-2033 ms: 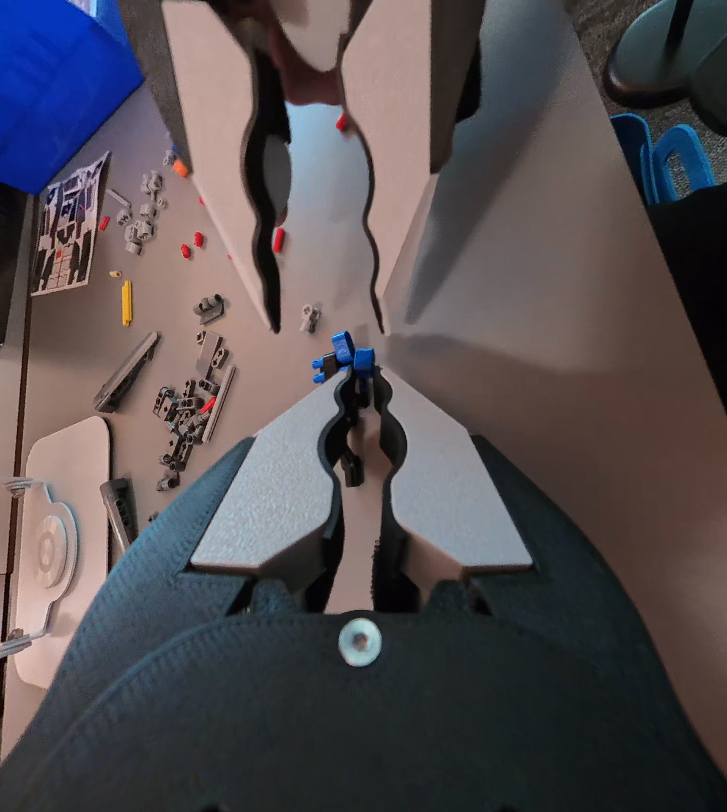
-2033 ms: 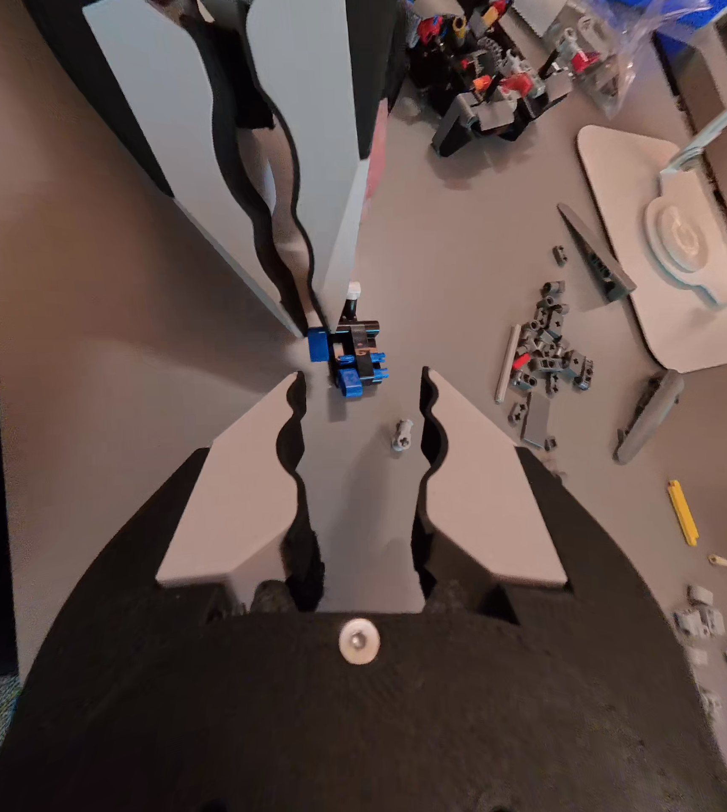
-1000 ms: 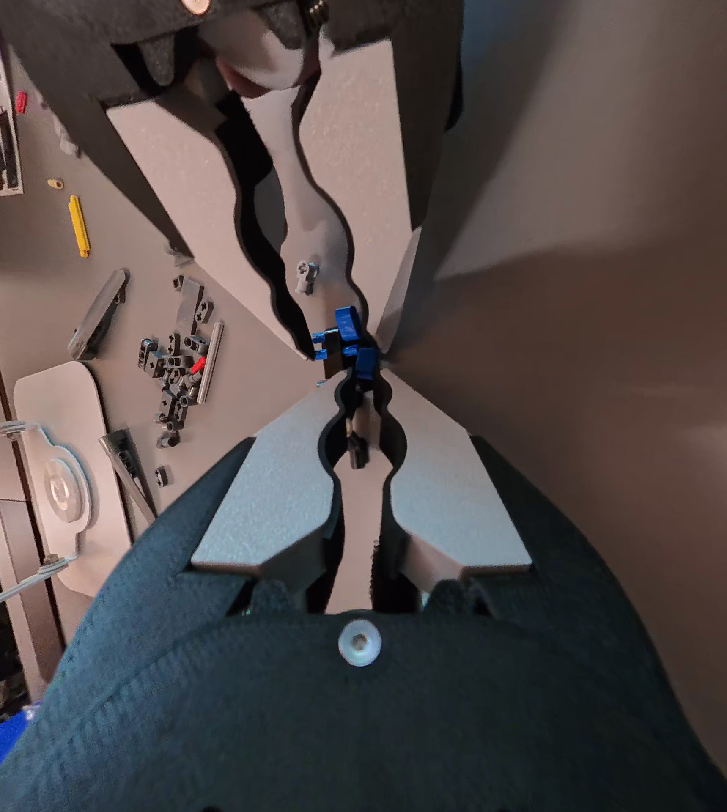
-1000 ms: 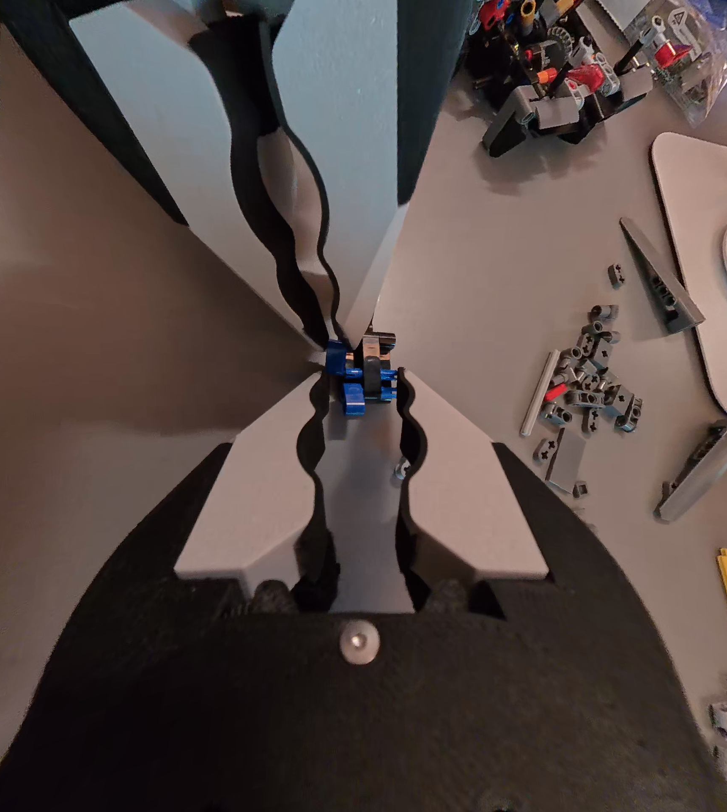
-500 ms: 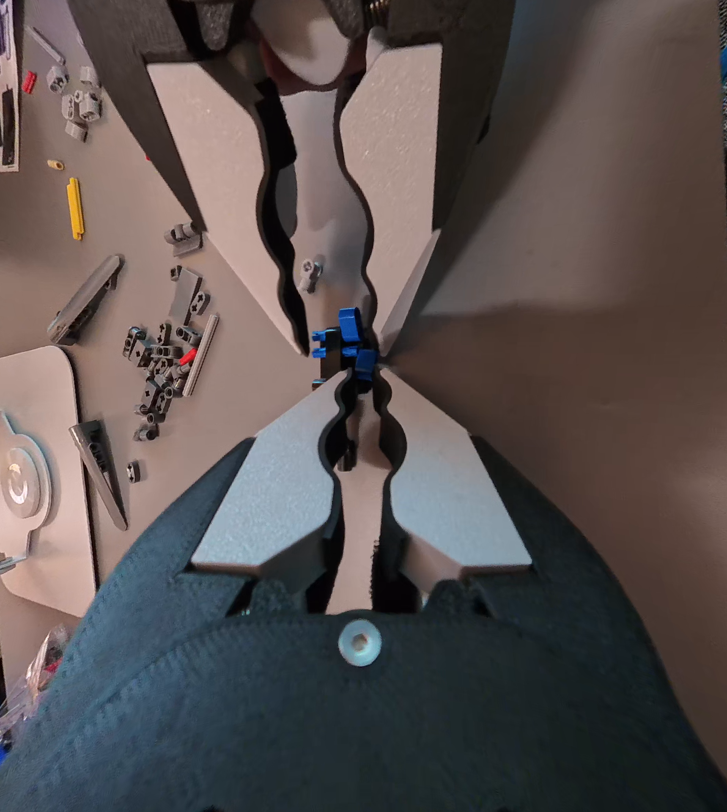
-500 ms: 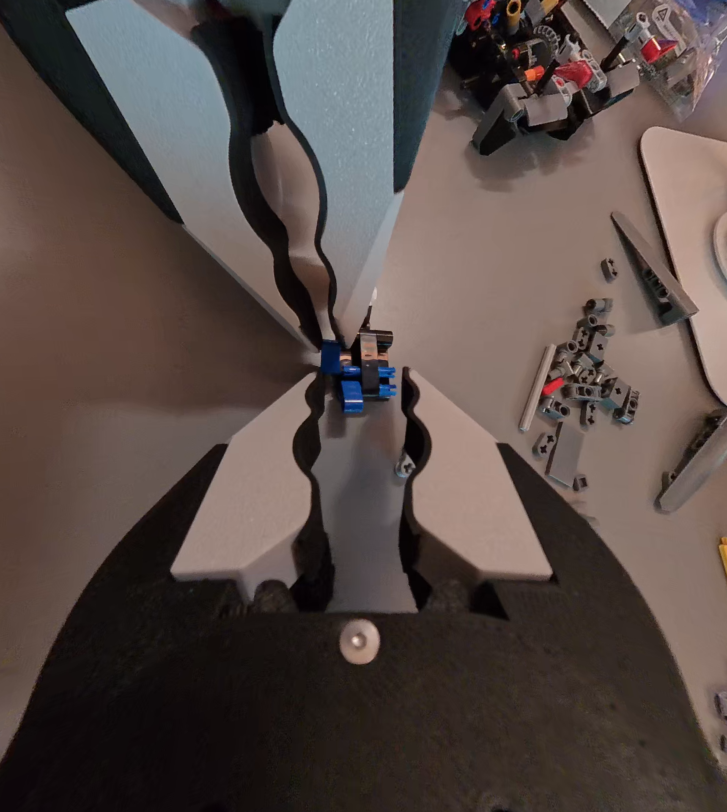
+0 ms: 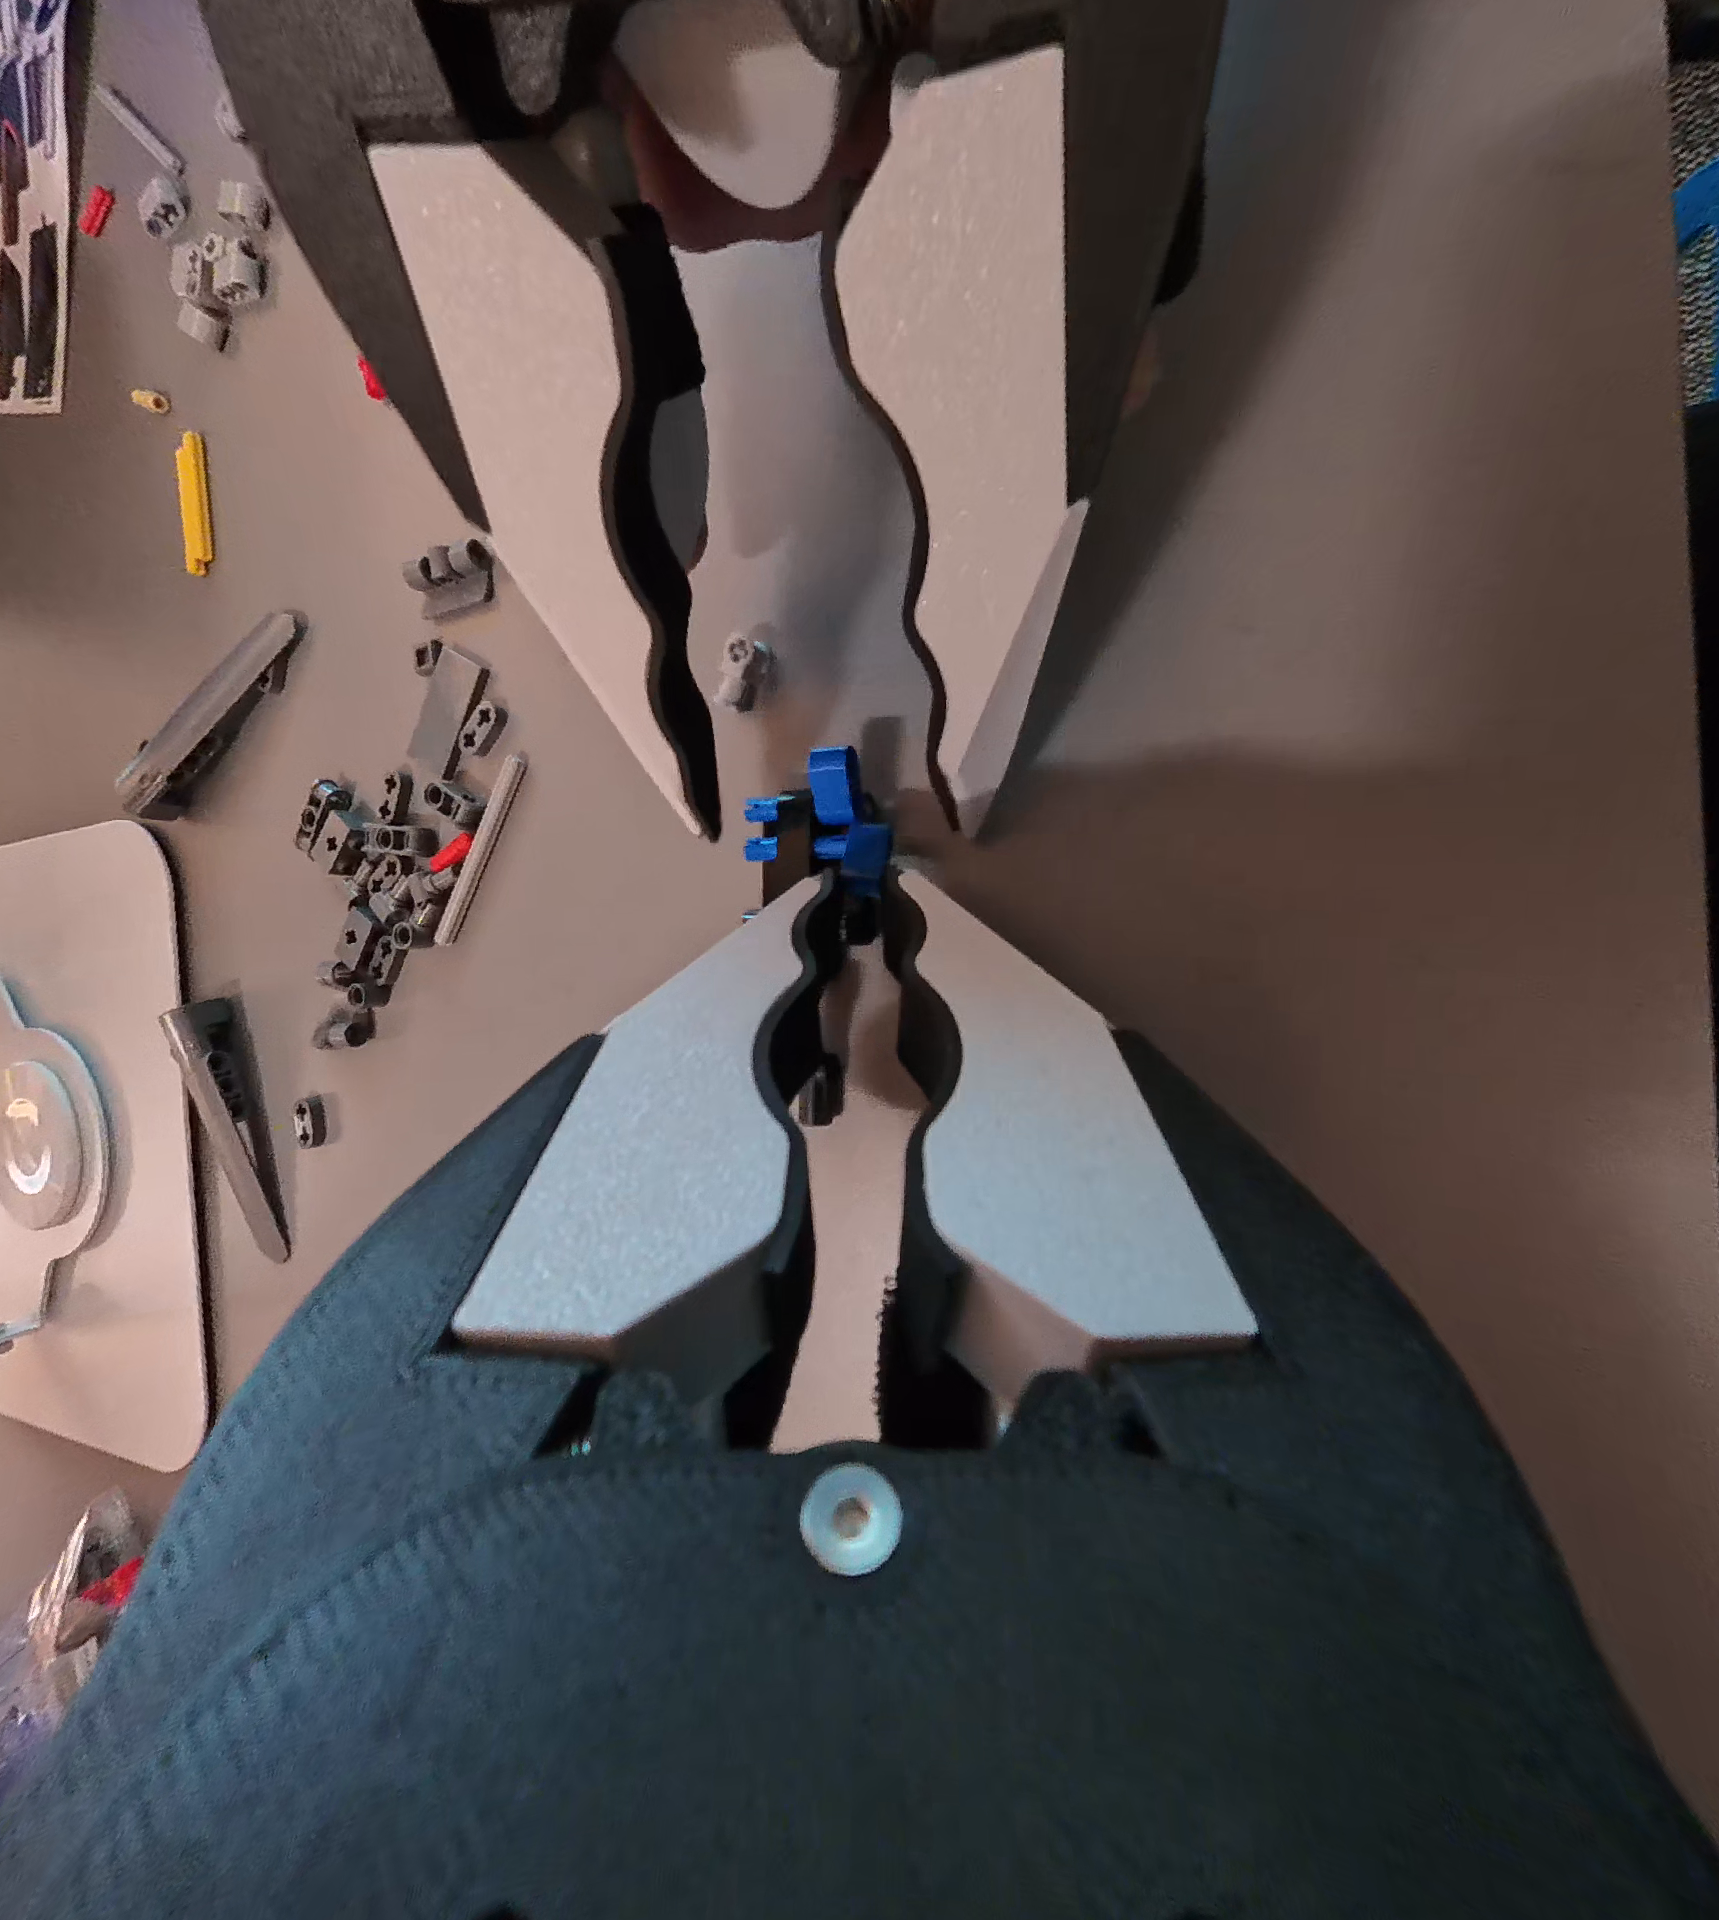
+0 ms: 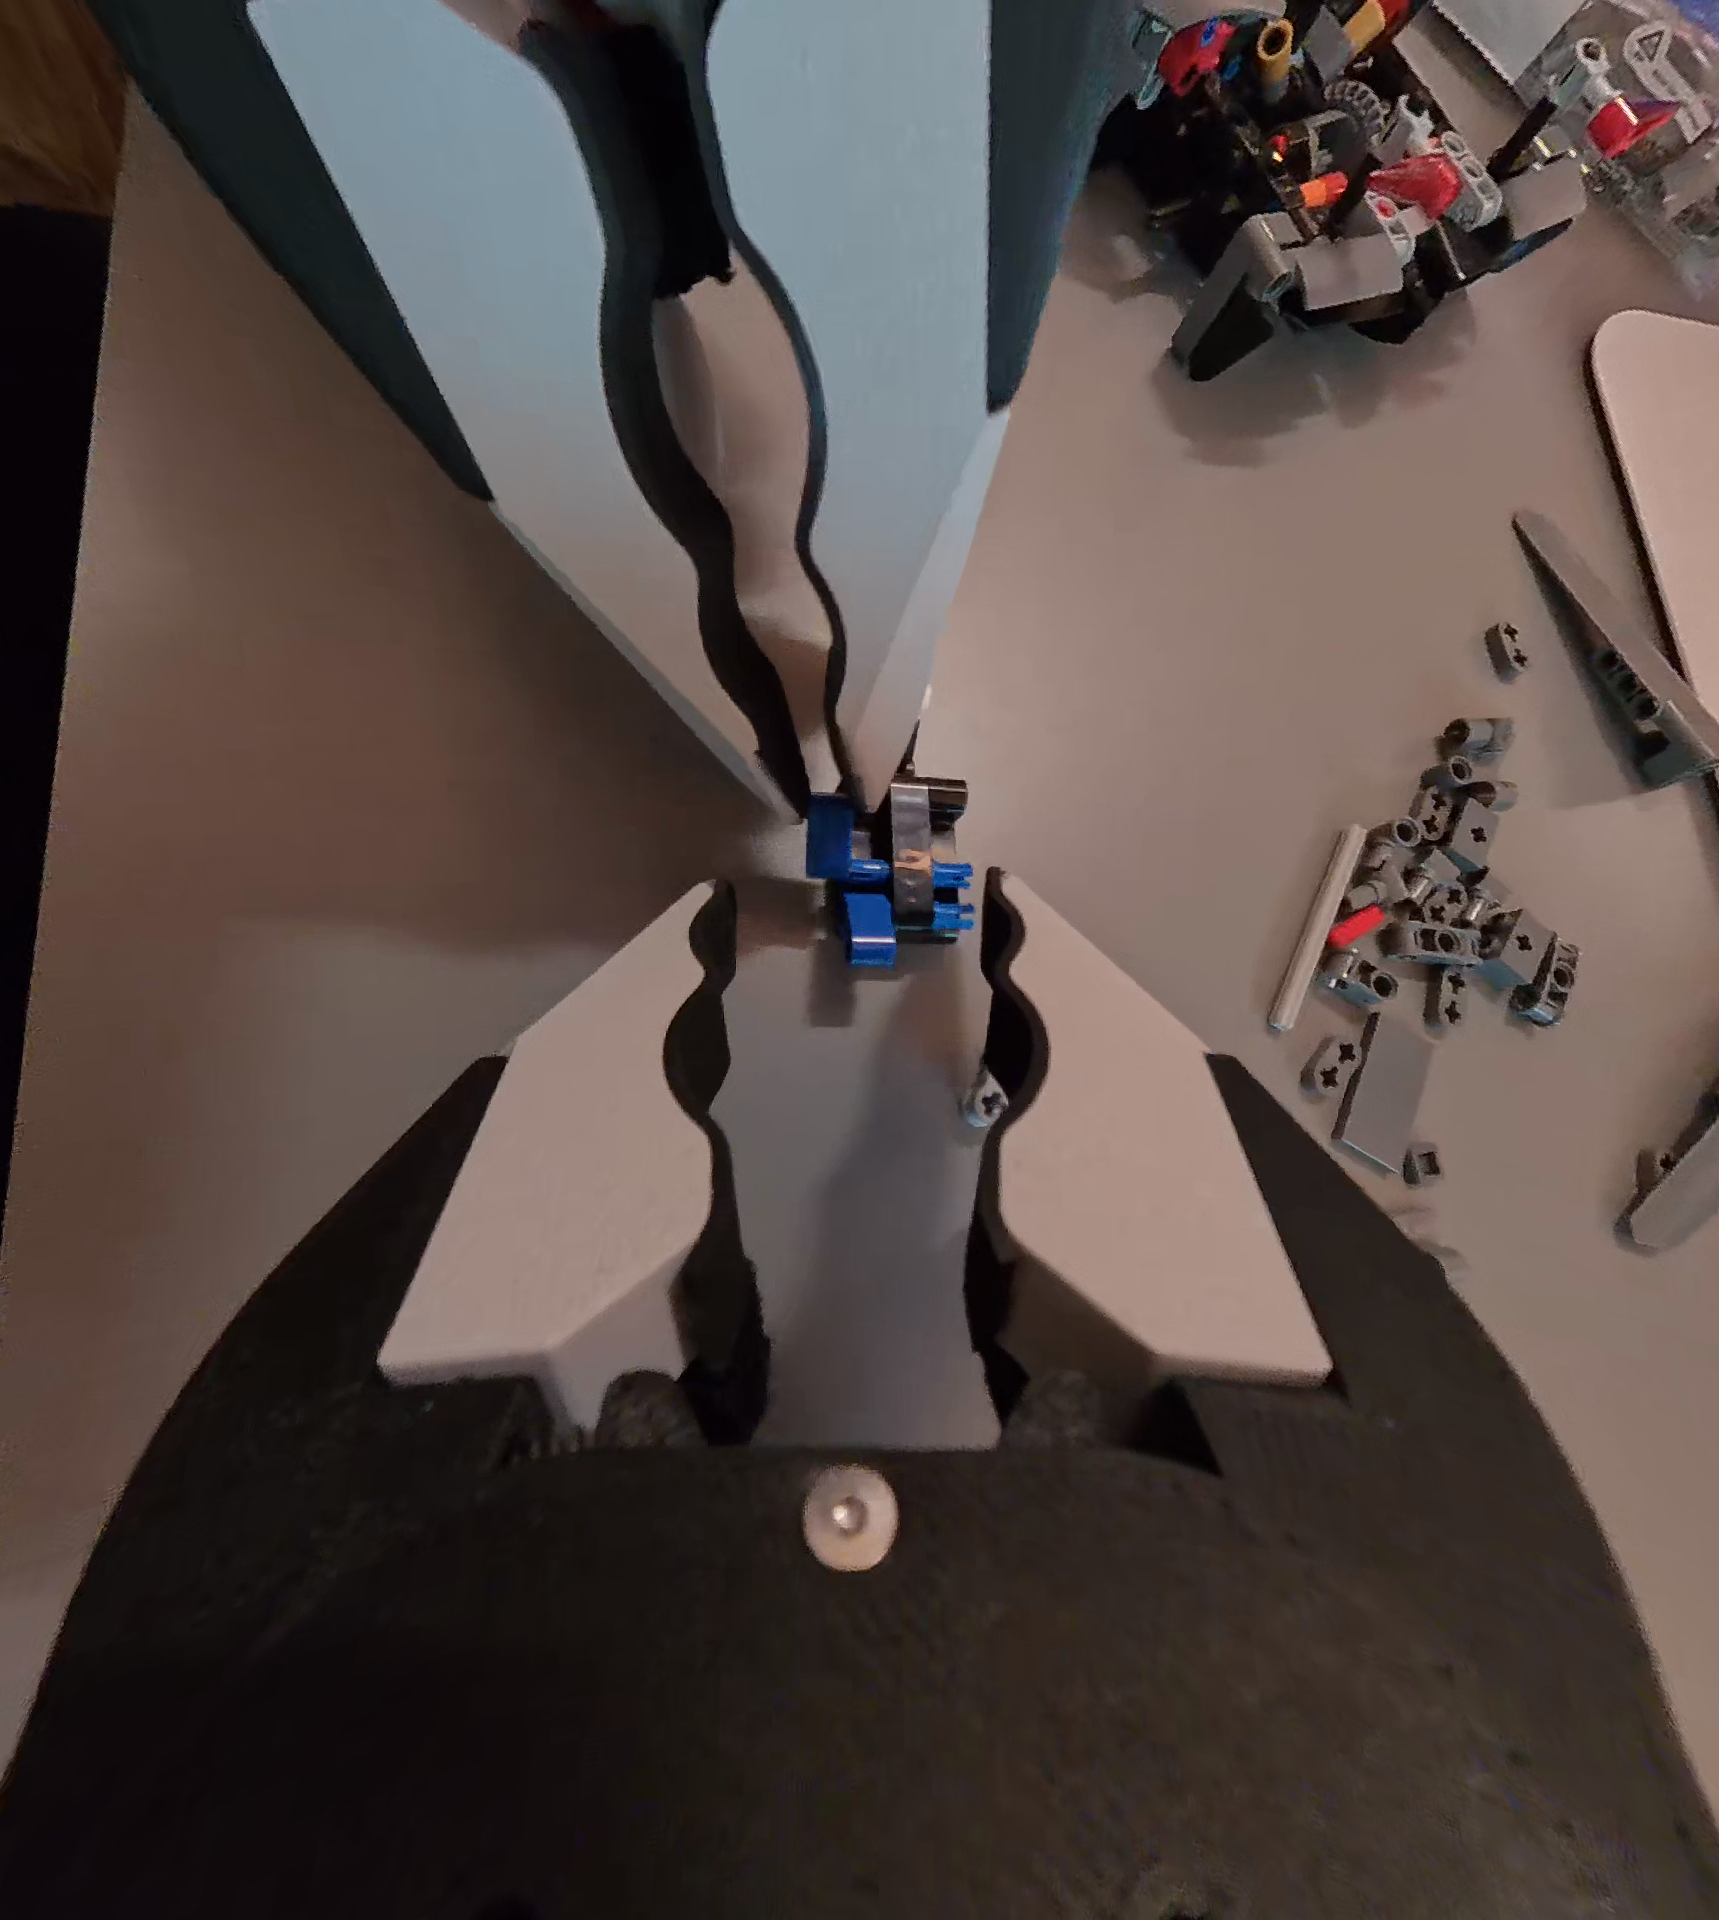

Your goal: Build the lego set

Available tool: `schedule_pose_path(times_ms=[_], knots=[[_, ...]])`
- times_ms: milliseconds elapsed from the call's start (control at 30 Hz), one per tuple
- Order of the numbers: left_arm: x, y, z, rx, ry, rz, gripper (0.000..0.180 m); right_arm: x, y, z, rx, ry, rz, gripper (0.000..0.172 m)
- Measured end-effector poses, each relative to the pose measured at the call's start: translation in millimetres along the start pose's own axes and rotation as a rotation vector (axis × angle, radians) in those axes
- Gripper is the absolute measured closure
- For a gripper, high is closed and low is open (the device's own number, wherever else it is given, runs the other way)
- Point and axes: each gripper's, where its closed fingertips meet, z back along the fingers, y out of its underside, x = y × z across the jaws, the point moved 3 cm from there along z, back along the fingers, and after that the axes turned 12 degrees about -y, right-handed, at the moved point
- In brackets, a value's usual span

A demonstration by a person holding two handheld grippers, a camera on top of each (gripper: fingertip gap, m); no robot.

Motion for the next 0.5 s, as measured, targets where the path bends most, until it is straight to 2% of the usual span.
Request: schedule_pose_path(times_ms=[500], knots=[[0.3, 2.5, -2.0, 0.029, 0.015, 0.026, 0.175, -3.1, -3.0, -4.3, -0.01, 0.036, -0.009, 0.13]])
